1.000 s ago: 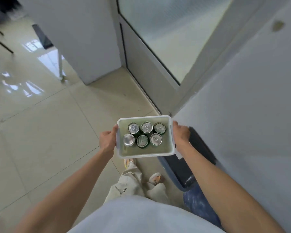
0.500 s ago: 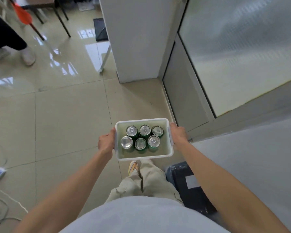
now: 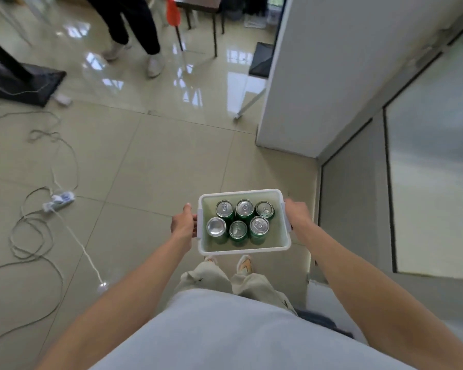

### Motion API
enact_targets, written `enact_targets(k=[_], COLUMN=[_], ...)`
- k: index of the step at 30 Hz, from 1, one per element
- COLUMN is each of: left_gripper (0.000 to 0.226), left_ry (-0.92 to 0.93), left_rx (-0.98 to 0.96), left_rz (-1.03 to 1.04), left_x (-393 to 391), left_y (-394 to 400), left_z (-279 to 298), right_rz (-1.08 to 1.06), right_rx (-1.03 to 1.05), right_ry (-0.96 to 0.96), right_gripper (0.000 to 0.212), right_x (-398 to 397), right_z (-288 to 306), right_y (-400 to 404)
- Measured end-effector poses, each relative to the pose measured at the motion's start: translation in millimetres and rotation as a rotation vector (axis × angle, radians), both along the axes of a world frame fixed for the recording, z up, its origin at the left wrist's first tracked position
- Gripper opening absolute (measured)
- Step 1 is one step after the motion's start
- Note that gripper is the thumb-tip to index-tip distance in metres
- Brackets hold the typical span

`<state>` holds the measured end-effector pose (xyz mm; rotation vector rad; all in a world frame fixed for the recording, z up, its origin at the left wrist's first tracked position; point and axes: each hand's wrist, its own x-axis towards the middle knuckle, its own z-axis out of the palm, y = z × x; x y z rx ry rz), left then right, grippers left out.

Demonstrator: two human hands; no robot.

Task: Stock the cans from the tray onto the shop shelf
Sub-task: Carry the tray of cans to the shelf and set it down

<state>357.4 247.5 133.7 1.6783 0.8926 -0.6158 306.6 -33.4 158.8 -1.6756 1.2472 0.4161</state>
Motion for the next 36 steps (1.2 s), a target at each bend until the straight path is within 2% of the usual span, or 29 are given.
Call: enact_targets(k=[13,23,28,36], left_gripper=[0.067,0.059,0.055,0.05], left_ry=[0.05,0.049,0.063,0.083], left_rx=[-0.115,-0.078,-0.078,-0.056], left_rz=[0.236,0.393,0.506,0.613], left_x=[77,130,159,225], left_y=[116,202,231,262], left_z=[26,14,8,2], right_rz=[0.265,0.412,0.53,0.677], right_rx=[-0.035,-0.068,-0.125,-0.122], right_ry=[-0.02,-0.056,-0.08,-0.081], right_gripper=[0.033,0.031,0.043,0.043], right_x=[154,270,320,415], right_z=[3,2,-5,-17], right_y=[103,207,245,296])
